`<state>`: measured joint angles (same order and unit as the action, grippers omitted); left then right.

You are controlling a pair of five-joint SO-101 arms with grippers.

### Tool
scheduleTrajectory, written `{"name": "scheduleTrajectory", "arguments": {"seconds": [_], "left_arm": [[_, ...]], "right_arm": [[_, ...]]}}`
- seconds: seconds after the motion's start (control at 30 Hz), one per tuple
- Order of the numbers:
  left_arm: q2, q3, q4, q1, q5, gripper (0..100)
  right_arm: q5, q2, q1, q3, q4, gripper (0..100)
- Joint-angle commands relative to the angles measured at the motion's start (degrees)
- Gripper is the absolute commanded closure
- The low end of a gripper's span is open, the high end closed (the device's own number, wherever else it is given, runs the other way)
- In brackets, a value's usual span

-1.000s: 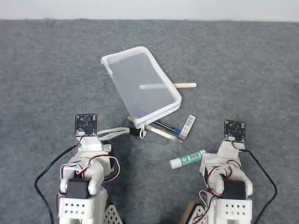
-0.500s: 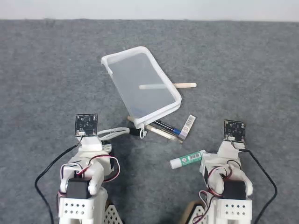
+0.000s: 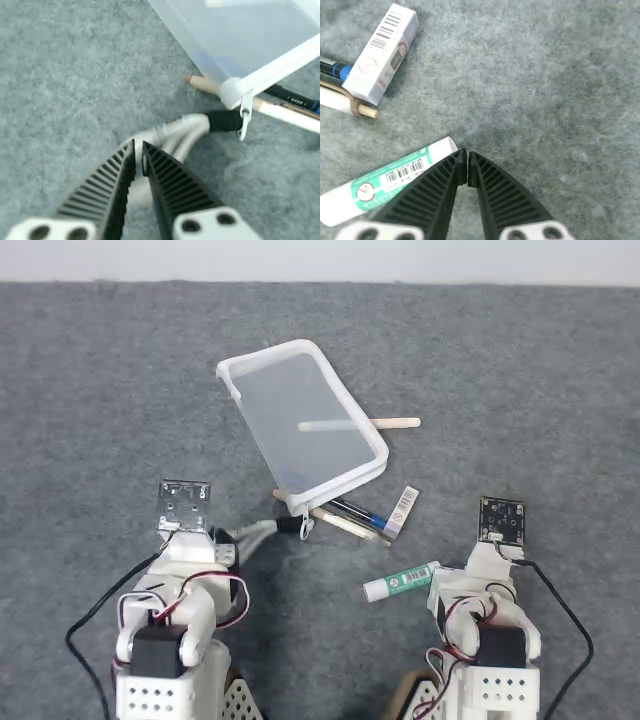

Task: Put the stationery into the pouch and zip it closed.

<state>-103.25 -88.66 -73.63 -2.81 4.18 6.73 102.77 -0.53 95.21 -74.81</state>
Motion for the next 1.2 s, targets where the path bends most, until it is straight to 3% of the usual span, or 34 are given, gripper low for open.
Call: {"name": "scheduleTrajectory", "arguments": {"seconds": [0.0,0.07,0.2,0.37,0.6,0.93,1.17], "left_arm": [[-0.79,4.53,6.68,-0.09,-8.26,98],[-0.79,5.49,9.23,-0.09,-12.31,98],[-0.44,8.31,11.08,-0.09,-13.63,97],[-0.35,9.27,8.62,-0.09,-13.63,91],[5.54,16.04,4.57,-0.09,-15.12,91],[23.3,22.73,8.26,-9.93,-3.6,91],[21.1,19.65,9.41,-10.55,0.09,91]], "right_arm": [[0.35,1.19,0.31,1.23,-0.13,99.2],[0.35,1.19,0.31,1.23,-0.13,99.2],[0.35,1.19,0.31,1.23,-0.13,99.2],[0.35,1.1,0.31,1.23,-0.13,99.2],[0.44,1.19,0.22,1.23,-0.13,99.2],[3.78,1.1,1.01,-12.75,5.32,99.3],[5.89,0.84,-10.68,-30.77,0.84,99.3]]}}
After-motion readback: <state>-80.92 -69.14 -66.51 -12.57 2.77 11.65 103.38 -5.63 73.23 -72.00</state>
